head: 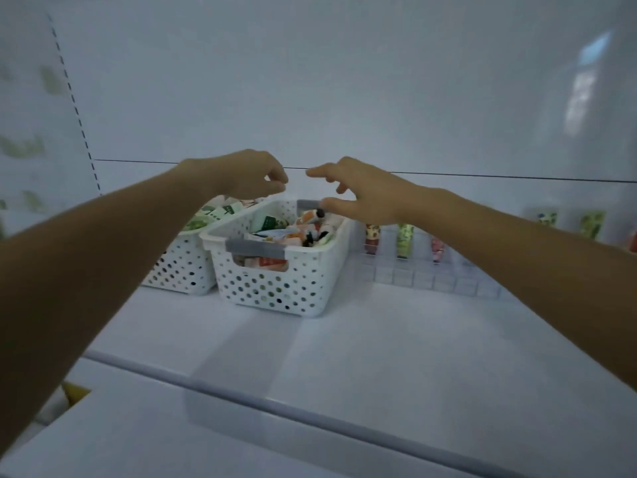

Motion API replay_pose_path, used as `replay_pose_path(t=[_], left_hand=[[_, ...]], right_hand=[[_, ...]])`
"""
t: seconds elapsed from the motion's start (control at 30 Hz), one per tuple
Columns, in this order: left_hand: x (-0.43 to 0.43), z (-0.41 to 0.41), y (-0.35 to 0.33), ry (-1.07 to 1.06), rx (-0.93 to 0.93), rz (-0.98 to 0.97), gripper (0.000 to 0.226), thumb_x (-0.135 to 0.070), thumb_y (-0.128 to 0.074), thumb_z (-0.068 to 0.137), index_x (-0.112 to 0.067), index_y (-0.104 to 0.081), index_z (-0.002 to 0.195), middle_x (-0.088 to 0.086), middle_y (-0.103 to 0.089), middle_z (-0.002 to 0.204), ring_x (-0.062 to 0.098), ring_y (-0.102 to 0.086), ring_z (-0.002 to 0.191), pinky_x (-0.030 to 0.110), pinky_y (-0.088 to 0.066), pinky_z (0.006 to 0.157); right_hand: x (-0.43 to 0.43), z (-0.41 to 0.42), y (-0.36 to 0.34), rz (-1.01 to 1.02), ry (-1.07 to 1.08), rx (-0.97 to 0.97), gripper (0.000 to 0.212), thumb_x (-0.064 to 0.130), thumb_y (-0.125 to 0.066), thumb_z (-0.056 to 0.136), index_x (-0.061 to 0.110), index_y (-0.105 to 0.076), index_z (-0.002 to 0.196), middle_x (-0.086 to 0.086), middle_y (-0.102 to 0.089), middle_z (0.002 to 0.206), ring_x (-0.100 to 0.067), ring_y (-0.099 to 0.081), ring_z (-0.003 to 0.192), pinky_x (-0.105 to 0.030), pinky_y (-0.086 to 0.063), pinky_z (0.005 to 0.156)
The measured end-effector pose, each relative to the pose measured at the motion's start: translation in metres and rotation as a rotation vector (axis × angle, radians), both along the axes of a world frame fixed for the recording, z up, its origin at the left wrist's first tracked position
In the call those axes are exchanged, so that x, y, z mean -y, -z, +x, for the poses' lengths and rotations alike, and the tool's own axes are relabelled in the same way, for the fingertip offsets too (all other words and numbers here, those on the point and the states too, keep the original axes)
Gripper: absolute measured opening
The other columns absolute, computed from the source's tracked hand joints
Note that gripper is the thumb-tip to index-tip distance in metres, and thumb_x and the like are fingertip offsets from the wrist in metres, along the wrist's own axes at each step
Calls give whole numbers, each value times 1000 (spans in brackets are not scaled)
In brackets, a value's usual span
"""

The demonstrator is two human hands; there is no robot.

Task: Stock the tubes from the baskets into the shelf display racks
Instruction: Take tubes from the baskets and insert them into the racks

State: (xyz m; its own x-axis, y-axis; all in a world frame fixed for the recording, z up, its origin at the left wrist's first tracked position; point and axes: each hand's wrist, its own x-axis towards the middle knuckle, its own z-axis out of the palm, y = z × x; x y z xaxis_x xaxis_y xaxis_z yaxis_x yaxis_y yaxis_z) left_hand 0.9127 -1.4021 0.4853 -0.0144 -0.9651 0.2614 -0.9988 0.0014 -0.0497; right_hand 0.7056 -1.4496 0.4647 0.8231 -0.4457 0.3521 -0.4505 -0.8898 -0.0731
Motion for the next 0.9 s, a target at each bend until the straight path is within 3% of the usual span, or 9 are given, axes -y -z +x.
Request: replay_pose_path(t=[0.17, 0.27, 0.37, 0.43, 0.53, 0.63, 0.77, 0.9], left_hand=[[13, 25, 17, 125, -29, 94, 20, -26, -59, 89, -18, -65, 107, -5, -64, 110, 2, -52, 82, 10, -36, 69], [24, 23, 23, 173, -21, 290, 18, -33, -65, 84, -24, -68, 99, -13, -62, 97, 3, -55, 88, 22, -41, 85], [35, 19, 18, 151, 71, 405, 25, -37, -65, 83, -25, -68, 105, -15, -58, 94, 8, -53, 93, 28, -40, 89], [40, 19, 17, 136, 117, 428, 28, -37, -65, 82, -26, -66, 108, -12, -56, 93, 12, -54, 95, 32, -43, 92], [42, 21, 24, 129, 159, 413, 21, -33, -63, 85, -22, -65, 103, 0, -56, 91, 14, -52, 86, 35, -45, 90], [37, 25, 30, 106, 131, 397, 29, -30, -60, 87, -19, -62, 115, -1, -61, 115, 17, -56, 100, 35, -44, 96], [32, 24, 30, 106, 187, 434, 38, -30, -54, 91, -18, -55, 127, 0, -58, 122, 19, -54, 108, 32, -43, 93], [33, 25, 32, 116, 206, 455, 30, -29, -52, 92, -10, -62, 113, 4, -60, 92, 17, -48, 76, 28, -39, 71]], right_hand=[[-4, 22, 7, 288, 98, -170, 47, 51, -50, 89, 28, -48, 130, 6, -52, 126, -6, -47, 103, -23, -32, 86], [-8, 22, 6, 423, 167, -224, 47, 59, -57, 79, 34, -55, 119, 21, -53, 106, -5, -49, 103, -24, -34, 86], [-10, 25, 1, 419, 221, -290, 41, 58, -58, 78, 35, -57, 113, 27, -50, 94, 2, -50, 91, -26, -36, 86], [-13, 30, -5, 407, 257, -350, 43, 55, -59, 80, 32, -57, 117, 26, -50, 91, 3, -49, 85, -27, -36, 86], [-18, 38, -16, 334, 356, -466, 54, 57, -59, 78, 30, -53, 125, 17, -49, 102, -9, -46, 99, -29, -33, 90], [-22, 47, -22, 304, 451, -563, 57, 58, -59, 78, 25, -55, 123, 9, -48, 108, -13, -44, 104, -32, -36, 93], [-20, 52, -24, 338, 497, -599, 34, 55, -61, 79, 25, -55, 94, 3, -52, 101, -16, -50, 98, -31, -45, 86], [-25, 51, -20, 395, 498, -547, 26, 47, -62, 82, 24, -53, 72, 6, -57, 89, -15, -53, 91, -29, -44, 80]])
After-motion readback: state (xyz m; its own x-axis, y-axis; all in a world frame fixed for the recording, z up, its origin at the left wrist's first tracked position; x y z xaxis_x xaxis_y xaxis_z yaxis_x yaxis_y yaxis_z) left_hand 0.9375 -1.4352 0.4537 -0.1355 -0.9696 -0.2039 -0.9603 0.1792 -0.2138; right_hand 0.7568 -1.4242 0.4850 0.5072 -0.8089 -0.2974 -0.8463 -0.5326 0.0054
